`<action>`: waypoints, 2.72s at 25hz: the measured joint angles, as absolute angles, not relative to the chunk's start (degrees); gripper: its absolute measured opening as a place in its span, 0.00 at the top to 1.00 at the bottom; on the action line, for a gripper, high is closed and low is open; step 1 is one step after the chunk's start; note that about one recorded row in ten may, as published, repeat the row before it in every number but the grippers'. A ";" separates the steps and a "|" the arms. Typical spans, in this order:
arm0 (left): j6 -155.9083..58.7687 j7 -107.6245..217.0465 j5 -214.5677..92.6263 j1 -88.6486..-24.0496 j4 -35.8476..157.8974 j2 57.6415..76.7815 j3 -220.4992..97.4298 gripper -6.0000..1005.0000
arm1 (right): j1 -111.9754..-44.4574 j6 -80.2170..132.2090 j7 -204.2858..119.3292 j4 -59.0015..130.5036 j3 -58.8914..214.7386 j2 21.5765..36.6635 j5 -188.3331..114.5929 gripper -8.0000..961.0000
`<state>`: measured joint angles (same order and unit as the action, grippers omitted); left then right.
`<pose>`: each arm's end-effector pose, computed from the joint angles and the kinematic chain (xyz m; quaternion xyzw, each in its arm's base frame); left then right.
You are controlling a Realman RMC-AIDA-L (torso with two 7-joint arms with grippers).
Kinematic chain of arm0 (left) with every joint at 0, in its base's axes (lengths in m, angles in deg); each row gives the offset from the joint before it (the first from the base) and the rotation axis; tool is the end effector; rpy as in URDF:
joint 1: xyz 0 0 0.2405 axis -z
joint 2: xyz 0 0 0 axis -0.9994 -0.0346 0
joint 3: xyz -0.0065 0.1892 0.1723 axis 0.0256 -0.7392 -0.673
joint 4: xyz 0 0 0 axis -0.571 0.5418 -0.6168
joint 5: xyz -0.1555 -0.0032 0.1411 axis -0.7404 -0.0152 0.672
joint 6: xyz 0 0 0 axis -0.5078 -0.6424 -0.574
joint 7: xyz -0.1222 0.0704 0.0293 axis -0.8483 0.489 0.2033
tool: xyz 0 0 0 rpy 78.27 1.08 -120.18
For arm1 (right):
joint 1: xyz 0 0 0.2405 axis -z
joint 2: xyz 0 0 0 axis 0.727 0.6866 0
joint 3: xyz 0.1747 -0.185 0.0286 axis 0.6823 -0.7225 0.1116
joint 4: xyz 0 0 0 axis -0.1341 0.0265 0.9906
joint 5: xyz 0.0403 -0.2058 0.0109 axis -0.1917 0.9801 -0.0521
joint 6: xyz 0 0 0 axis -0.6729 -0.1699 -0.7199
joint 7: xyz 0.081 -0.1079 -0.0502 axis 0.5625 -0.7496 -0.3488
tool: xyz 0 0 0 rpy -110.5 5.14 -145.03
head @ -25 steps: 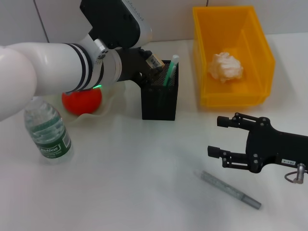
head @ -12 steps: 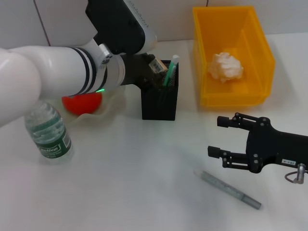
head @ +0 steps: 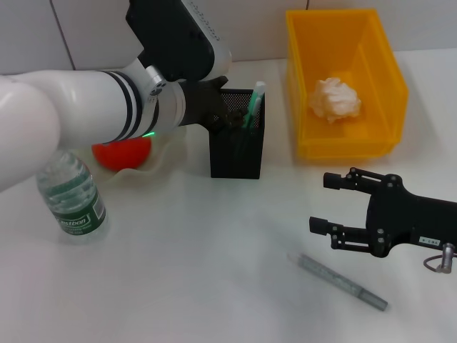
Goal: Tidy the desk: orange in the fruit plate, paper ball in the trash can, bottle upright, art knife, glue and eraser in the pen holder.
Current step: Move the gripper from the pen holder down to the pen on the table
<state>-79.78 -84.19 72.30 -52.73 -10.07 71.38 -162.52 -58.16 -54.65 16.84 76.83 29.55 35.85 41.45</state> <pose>-0.1005 0.3895 -0.0773 -0.9472 -0.0295 0.0140 0.3189 0.2931 0.2638 0.0046 -0.9271 0.1276 0.2853 0.2068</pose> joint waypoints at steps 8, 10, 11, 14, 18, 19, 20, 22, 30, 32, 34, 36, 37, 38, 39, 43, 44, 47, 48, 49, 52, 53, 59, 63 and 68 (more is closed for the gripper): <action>-78.40 -85.22 72.21 -53.56 -10.52 71.39 -162.77 0.39 | -58.15 -54.64 16.83 76.47 29.52 35.85 41.05 0.20; -77.01 -86.45 72.07 -54.19 -11.05 71.39 -162.93 0.38 | -58.15 -54.67 16.72 76.12 29.53 35.85 40.89 0.20; -76.41 -87.04 71.97 -54.55 -11.61 71.38 -162.89 0.37 | -58.15 -54.70 16.66 76.04 29.53 35.85 40.88 0.20; -75.29 -87.55 71.69 -55.24 -12.60 71.39 -162.68 0.35 | -58.08 -54.73 16.52 75.87 29.55 35.85 40.87 0.20; -73.89 -87.55 71.60 -55.74 -13.06 71.36 -162.77 0.33 | -57.97 -54.79 16.36 75.68 29.56 35.82 40.87 0.20; -73.59 -87.49 71.57 -55.82 -13.08 71.35 -162.96 0.32 | -57.89 -54.82 16.35 75.68 29.56 35.81 40.87 0.20; -73.13 -87.37 71.57 -55.98 -13.17 71.32 -163.20 0.32 | -57.79 -54.84 16.34 75.68 29.56 35.81 40.87 0.20; -72.17 -87.15 71.55 -56.53 -13.45 71.31 -163.74 0.30 | -57.62 -54.85 16.32 75.67 29.56 35.80 40.85 0.20; -66.06 -87.50 70.84 -60.31 -16.34 71.33 -164.91 0.25 | -57.40 -54.85 16.29 75.54 29.64 35.76 40.72 0.20; -63.48 -87.18 68.92 -61.86 -17.56 71.17 -165.25 0.23 | -57.34 -54.86 16.26 75.47 29.98 35.76 40.71 0.20; -61.64 -86.92 67.30 -63.03 -18.42 71.07 -165.30 0.21 | -57.29 -54.88 16.21 75.23 30.21 35.76 40.70 0.20; -58.68 -86.85 64.54 -64.82 -19.48 70.94 -165.26 0.20 | -57.27 -54.89 16.05 74.66 30.28 35.76 40.70 0.20; -58.68 -86.85 64.54 -64.82 -19.48 70.94 -165.26 0.20 | -57.27 -54.89 16.05 74.66 30.28 35.76 40.70 0.20; -57.13 -86.82 62.88 -65.40 -19.78 70.87 -165.18 0.20 | -57.27 -54.91 15.73 74.42 30.28 35.76 40.70 0.20; -56.35 -86.79 61.86 -65.63 -19.88 70.82 -165.08 0.20 | -57.27 -54.91 15.59 74.29 30.28 35.76 40.70 0.20; -55.94 -86.73 58.31 -65.31 -19.87 70.69 -164.00 0.20 | -57.27 -54.97 15.45 74.04 30.28 35.76 40.70 0.20; -56.25 -86.73 57.17 -64.97 -19.77 70.68 -163.44 0.20 | -57.27 -55.07 15.45 73.97 30.27 35.76 40.70 0.20; -56.67 -86.72 56.03 -64.57 -19.71 70.65 -162.83 0.20 | -57.27 -55.15 15.44 73.94 30.26 35.76 40.70 0.20; -57.85 -86.72 54.22 -63.91 -19.54 70.65 -161.56 0.20 | -57.27 -55.30 15.44 73.93 30.26 35.76 40.70 0.20; -59.94 -86.71 51.72 -62.85 -19.02 70.65 -159.51 0.20 | -57.27 -55.30 15.44 73.93 30.26 35.76 40.70 0.20; -61.53 -86.70 50.36 -62.11 -18.46 70.66 -158.28 0.20 | -57.28 -55.34 15.44 73.92 30.26 35.76 40.70 0.20; -66.78 -85.55 46.02 -59.77 -15.92 70.68 -154.17 0.20 | -57.28 -55.35 15.43 73.92 30.25 35.76 40.70 0.20; -75.69 -66.48 23.05 -58.25 -9.30 70.79 -145.93 0.20 | -57.38 -55.29 15.43 73.93 30.26 35.77 40.70 0.20; -88.86 -47.03 4.08 -58.08 -1.31 70.77 -138.05 0.20 | -57.52 -55.03 15.44 73.93 30.35 35.77 40.71 0.20; -101.81 -35.58 -1.34 -58.64 3.89 70.72 -132.64 0.20 | -57.64 -54.94 15.43 73.93 30.42 35.76 40.70 0.20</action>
<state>-101.81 -35.58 -1.34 -58.64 3.89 70.72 -132.64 -57.64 -54.94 15.43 73.93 30.42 35.76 40.70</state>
